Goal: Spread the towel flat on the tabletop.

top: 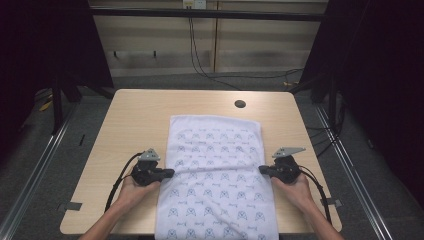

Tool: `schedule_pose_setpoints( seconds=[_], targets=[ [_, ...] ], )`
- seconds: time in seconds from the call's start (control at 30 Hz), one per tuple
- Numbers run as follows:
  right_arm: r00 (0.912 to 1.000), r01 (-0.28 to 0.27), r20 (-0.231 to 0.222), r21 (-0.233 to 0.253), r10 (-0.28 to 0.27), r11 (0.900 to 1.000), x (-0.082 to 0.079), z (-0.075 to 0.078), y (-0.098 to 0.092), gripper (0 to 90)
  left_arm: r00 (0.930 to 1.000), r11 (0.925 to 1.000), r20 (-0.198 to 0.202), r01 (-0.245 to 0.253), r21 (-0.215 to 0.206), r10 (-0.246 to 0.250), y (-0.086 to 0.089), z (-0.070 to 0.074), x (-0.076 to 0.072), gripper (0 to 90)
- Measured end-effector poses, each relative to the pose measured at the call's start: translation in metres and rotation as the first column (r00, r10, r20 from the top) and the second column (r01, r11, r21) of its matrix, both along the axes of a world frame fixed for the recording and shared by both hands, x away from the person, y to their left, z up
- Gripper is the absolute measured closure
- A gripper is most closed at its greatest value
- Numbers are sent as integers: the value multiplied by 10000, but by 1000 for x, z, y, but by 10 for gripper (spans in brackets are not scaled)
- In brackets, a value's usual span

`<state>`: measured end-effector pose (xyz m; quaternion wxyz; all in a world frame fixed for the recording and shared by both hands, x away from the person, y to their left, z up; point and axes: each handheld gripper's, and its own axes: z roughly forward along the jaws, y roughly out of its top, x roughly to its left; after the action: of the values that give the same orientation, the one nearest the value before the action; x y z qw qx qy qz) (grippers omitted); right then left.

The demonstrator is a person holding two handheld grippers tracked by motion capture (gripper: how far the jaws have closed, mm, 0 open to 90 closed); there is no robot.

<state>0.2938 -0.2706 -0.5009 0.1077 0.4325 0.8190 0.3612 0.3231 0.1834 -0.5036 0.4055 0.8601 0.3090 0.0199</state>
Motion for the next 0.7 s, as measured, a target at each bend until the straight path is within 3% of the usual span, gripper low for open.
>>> schedule_pose_setpoints(
  seconds=[0.13, 0.33, 0.43, 0.53, 0.63, 0.7],
  targets=[
    [9997, -239, -87, -4, 239, 9997, -25, 1, 0, 900, 9995, 9998, -238, 192, 15, -192, -1, 2, -19, 882],
    [9971, -665, -362, 7, 665, 9978, -56, 4, -2, 900, 9941, 9960, -622, 893, 60, -887, 4, 5, -52, 883],
    [9928, -1095, -492, 50, 1096, 9940, -69, 5, -1, 900, 9914, 9924, -491, 1220, 148, -1212, 7, 6, -61, 882],
    [9891, -1337, -613, 72, 1339, 9910, -79, 6, 0, 900, 9900, 9933, -834, 1154, 99, -1142, 7, 6, -63, 884],
    [9863, -1449, -772, 138, 1455, 9893, -89, 7, 1, 900, 9792, 9893, -1411, 1440, -247, -1460, 11, 5, -70, 886],
    [9831, -1580, -931, 62, 1579, 9874, -95, 9, 2, 899, 9739, 9847, -1456, 1738, -152, -1742, 13, 7, -76, 881]
  ],
)
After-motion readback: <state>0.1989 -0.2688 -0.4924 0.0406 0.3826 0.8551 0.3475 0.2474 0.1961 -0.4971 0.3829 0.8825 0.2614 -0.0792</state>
